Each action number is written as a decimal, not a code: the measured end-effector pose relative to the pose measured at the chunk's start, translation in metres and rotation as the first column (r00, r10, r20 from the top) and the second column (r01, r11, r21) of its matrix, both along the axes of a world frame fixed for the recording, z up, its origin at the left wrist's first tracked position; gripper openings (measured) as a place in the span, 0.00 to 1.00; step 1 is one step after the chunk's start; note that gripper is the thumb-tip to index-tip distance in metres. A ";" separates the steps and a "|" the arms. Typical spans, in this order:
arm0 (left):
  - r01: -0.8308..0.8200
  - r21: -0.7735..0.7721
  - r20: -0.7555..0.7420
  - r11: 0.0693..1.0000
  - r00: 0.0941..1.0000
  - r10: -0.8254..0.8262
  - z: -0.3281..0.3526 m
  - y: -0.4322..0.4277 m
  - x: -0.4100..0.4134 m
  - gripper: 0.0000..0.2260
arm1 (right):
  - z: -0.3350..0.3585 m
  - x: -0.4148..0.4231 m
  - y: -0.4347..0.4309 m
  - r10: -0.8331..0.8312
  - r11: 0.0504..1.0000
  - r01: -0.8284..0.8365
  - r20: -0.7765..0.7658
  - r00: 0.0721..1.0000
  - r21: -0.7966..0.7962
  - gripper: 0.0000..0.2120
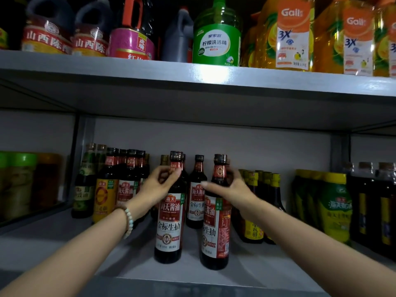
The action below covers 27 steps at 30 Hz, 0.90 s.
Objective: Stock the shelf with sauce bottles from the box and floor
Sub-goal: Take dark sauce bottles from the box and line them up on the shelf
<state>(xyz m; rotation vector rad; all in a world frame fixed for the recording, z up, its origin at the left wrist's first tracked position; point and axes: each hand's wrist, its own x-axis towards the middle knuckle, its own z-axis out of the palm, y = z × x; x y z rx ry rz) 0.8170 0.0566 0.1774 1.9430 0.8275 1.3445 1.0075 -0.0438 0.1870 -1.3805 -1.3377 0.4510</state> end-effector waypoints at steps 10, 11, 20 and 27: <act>0.227 -0.222 -0.277 0.948 0.918 -0.284 -0.075 0.004 -0.027 0.32 | -0.062 0.012 -0.007 0.050 0.999 -0.050 -0.074 0.996 -0.005 0.36; 0.224 -0.225 -0.267 0.948 0.922 -0.281 -0.075 0.003 -0.026 0.30 | -0.060 0.015 -0.008 0.105 0.994 -0.107 -0.095 0.990 -0.021 0.37; 0.116 -0.168 -0.209 0.979 0.966 -0.150 -0.076 -0.003 -0.026 0.32 | -0.077 0.013 0.009 0.059 0.996 -0.065 -0.085 0.995 -0.061 0.35; 0.100 -0.158 -0.204 0.982 0.970 -0.131 -0.075 -0.002 -0.022 0.36 | -0.081 0.019 0.020 0.135 0.987 -0.137 -0.027 0.990 -0.079 0.32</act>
